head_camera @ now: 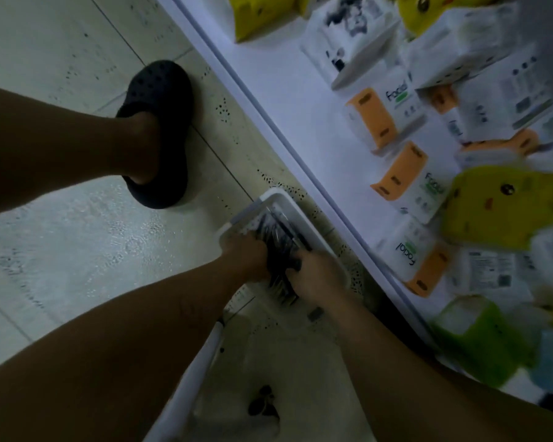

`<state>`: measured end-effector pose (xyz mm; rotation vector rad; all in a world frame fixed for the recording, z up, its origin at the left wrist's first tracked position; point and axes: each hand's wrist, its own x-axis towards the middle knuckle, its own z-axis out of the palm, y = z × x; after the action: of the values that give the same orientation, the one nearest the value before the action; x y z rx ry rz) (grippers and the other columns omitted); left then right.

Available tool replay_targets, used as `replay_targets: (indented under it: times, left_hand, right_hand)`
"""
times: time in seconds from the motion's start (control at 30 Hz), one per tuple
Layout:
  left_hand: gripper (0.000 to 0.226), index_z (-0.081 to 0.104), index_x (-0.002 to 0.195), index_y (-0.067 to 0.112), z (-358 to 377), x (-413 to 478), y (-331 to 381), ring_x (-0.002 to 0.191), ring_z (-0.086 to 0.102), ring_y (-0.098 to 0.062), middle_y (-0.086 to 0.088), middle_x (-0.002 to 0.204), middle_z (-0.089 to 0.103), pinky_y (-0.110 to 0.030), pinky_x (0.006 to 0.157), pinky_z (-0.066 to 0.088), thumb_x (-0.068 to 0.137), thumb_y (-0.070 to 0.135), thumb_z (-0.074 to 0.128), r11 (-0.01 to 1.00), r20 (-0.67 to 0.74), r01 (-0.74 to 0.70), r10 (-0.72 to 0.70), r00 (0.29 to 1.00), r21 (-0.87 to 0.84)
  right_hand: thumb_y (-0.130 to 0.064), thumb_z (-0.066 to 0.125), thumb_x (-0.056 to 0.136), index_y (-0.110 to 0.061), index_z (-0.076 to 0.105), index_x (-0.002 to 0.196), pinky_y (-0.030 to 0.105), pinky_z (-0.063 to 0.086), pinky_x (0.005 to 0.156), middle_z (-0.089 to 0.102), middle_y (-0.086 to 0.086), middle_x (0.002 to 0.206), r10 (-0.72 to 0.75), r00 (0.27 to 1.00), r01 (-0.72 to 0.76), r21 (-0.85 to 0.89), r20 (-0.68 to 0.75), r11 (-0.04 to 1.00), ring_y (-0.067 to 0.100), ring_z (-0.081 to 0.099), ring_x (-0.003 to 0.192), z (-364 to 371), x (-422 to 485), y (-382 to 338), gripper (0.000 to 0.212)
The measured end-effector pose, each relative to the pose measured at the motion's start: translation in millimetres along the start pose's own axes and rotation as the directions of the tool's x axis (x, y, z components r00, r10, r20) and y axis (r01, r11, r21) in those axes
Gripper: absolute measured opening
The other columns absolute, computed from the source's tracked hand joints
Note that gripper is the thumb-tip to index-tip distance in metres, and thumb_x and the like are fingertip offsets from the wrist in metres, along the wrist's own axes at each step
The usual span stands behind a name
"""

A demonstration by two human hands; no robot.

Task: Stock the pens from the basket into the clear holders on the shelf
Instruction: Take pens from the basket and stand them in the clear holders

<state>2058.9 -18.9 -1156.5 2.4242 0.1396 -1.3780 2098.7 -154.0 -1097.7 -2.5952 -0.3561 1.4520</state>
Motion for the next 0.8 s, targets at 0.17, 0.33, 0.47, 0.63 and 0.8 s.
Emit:
replay_targets:
  times: [0.17,0.33,0.47,0.63,0.8]
  left_hand:
    - [0.047,0.053,0.134,0.021,15.9,14.4,5.0,0.129,0.04,-0.032,-0.011,0.146,0.038,-0.047,0.103,0.04,0.091,0.041,0.052,0.994,-0.04,0.063,-0.067,0.997,-0.089]
    - [0.053,0.037,0.145,0.008,14.5,17.3,7.3,0.134,0.035,-0.035,-0.016,0.154,0.022,-0.043,0.105,0.04,0.097,0.028,0.05,0.967,-0.025,0.132,-0.141,0.99,-0.219]
    - [0.033,0.058,0.122,0.007,14.6,19.0,-3.1,0.116,0.051,-0.03,-0.014,0.128,0.053,-0.04,0.098,0.045,0.094,0.024,0.052,0.935,-0.099,0.101,-0.142,0.985,-0.341]
    - [0.021,0.068,0.1,0.007,13.3,12.4,-5.8,0.092,0.061,-0.023,-0.009,0.099,0.068,-0.032,0.087,0.048,0.093,0.018,0.051,0.884,-0.243,-0.019,-0.107,0.964,-0.466]
    - [0.014,0.067,0.096,0.005,-4.7,-2.3,-12.0,0.082,0.052,-0.015,-0.009,0.09,0.063,-0.013,0.065,0.033,0.091,0.01,0.055,0.819,-0.241,-0.059,-0.099,0.965,-0.571]
  right_hand:
    - [-0.023,0.052,0.097,-0.018,0.063,0.106,0.035,0.05,0.079,0.063,0.005,0.1,0.02,0.997,-0.022,0.02,0.07,1.0,0.026,0.059,0.091,22.1,28.9,-6.5,0.015]
    - [-0.017,0.048,0.096,-0.023,0.043,0.065,0.032,0.039,0.061,0.042,0.0,0.069,0.08,0.992,-0.069,-0.106,0.101,0.992,0.017,0.041,0.061,36.7,54.6,-16.6,0.031]
    - [-0.024,0.043,0.099,-0.014,0.056,0.083,0.033,0.039,0.067,0.051,0.011,0.087,0.125,0.978,-0.099,-0.153,0.168,0.983,0.018,0.039,0.066,45.9,62.7,-16.4,0.023]
    - [-0.036,0.037,0.099,-0.016,0.048,0.135,0.041,0.049,0.088,0.044,0.01,0.141,0.154,0.976,-0.144,-0.07,0.153,0.987,0.029,0.052,0.105,60.8,60.8,-9.3,0.043]
    - [-0.021,0.047,0.097,-0.008,0.056,0.126,0.034,0.047,0.079,0.049,0.011,0.132,0.15,0.988,-0.147,-0.074,0.034,0.986,0.03,0.056,0.104,59.1,47.7,-1.3,0.033]
